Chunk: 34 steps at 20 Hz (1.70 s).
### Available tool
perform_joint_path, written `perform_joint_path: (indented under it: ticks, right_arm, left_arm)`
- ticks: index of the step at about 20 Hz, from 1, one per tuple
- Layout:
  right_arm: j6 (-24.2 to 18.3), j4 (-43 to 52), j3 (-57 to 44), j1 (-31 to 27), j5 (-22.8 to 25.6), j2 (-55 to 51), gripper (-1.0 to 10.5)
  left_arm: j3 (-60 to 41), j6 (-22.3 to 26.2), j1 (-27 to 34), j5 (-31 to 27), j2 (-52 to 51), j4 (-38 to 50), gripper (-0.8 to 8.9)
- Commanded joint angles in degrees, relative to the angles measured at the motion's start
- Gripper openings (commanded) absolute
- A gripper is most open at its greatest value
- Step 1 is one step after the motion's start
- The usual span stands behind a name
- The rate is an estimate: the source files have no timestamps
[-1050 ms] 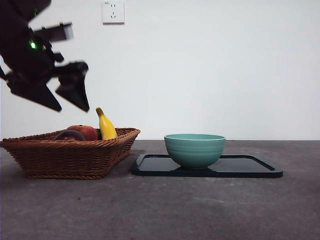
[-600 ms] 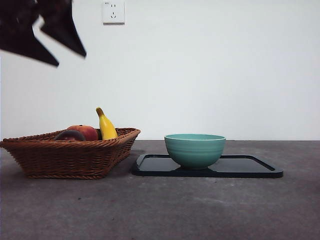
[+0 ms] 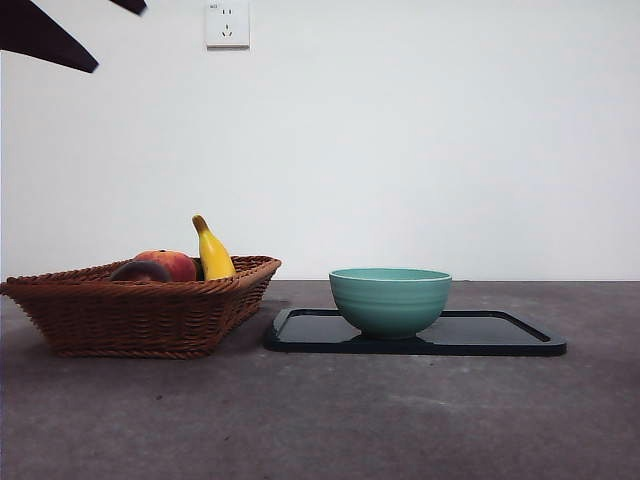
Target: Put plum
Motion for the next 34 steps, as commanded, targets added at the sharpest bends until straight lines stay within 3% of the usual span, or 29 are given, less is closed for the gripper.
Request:
perform_joint_path:
  ticks: [1,8,25,34]
  right_arm:
    - [0.5,0.74,0.26,0.28,0.02,0.17,2.0]
    - [0.52,0.74,0.26,0.28,0.04,0.22,2.0]
    - [1.01,0.74,0.26,0.28,0.09,0.24,2.0]
    - [8.24,2.8,0.28,0.24,6.43,1.68,2.0]
  left_arm:
    - [0.92,0.17,-0.22,2.56,-0.66,-3.21,3.74]
    - [0.92,2.54,-0.24,13.62,-1.57,-10.64,3.74]
    - [0.92,3.28,-0.22,13.73,-1.55,-10.56,3.74]
    - [0.92,3.28,-0.22,13.73,-1.55,-10.54,3.74]
